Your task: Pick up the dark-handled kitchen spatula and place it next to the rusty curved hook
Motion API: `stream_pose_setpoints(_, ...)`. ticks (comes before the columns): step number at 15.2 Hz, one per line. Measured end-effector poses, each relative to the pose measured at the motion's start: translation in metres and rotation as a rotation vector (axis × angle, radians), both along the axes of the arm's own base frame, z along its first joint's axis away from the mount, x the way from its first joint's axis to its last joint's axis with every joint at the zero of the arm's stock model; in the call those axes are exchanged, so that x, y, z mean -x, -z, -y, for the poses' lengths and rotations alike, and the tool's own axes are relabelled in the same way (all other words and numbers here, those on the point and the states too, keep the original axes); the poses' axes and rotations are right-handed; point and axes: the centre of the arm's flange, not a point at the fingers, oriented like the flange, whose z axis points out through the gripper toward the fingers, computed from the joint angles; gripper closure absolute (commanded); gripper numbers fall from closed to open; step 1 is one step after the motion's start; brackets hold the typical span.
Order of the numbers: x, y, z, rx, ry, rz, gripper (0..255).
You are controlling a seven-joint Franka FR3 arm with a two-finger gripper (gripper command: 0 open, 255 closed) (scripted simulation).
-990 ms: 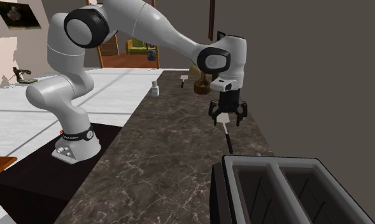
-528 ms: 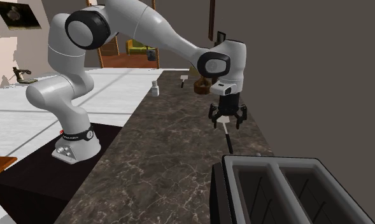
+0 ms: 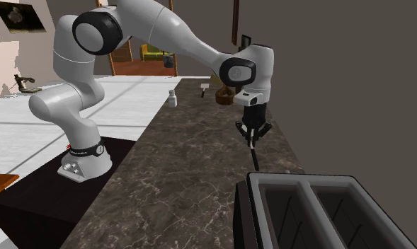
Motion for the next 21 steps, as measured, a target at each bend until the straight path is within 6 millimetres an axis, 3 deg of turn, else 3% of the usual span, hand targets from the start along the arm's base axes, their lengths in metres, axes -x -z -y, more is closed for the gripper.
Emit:
stream_pose_setpoints(6, 0.0, -0.006, 0.0, 0.0, 0.0, 0.0, 255)
stream_pose_setpoints(21, -0.001, -0.085, 0.001, 0.0, 0.0, 0.0, 255)
